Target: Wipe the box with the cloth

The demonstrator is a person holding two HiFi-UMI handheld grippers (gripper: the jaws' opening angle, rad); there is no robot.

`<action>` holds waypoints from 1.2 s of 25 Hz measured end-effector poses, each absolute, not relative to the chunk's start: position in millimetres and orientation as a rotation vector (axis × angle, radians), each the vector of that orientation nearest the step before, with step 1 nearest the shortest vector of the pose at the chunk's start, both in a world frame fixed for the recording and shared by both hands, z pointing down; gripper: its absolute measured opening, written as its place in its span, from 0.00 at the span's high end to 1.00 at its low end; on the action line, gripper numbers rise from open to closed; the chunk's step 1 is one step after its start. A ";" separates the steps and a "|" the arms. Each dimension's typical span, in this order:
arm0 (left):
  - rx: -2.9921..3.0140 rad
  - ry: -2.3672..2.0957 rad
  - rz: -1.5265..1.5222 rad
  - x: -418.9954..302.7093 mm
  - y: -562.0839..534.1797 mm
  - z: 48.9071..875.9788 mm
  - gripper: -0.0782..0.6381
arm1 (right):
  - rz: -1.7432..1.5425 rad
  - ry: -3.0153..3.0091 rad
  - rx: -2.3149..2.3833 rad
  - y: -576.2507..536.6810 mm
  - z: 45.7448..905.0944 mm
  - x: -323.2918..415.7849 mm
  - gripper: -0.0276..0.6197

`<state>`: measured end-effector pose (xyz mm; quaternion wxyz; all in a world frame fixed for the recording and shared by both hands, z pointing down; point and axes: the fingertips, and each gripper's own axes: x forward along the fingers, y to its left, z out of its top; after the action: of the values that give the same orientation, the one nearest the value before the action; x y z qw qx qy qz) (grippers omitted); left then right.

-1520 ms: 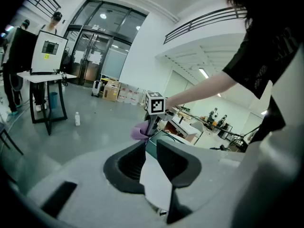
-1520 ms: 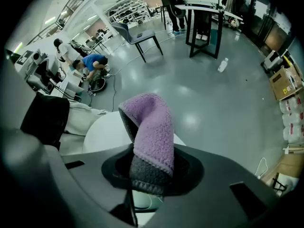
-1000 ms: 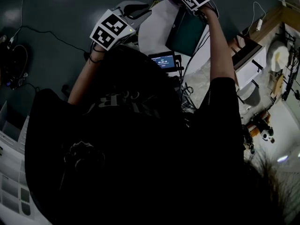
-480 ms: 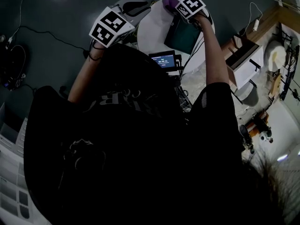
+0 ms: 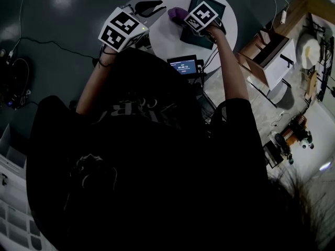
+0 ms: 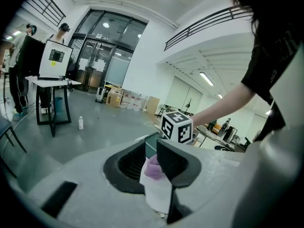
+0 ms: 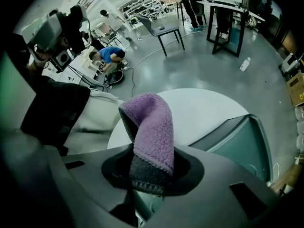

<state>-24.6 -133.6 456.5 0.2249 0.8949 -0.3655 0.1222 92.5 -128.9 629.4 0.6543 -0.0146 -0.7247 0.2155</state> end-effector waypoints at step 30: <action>2.453 -1.087 0.420 -13.5 -16.6 463.1 0.80 | 0.515 -2.049 0.191 -42.0 576.2 81.5 0.79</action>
<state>-13.5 -16.6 463.1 0.2114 0.8829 -0.3911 0.1513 81.5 -42.0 576.2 0.4883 0.0788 -0.8428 0.2120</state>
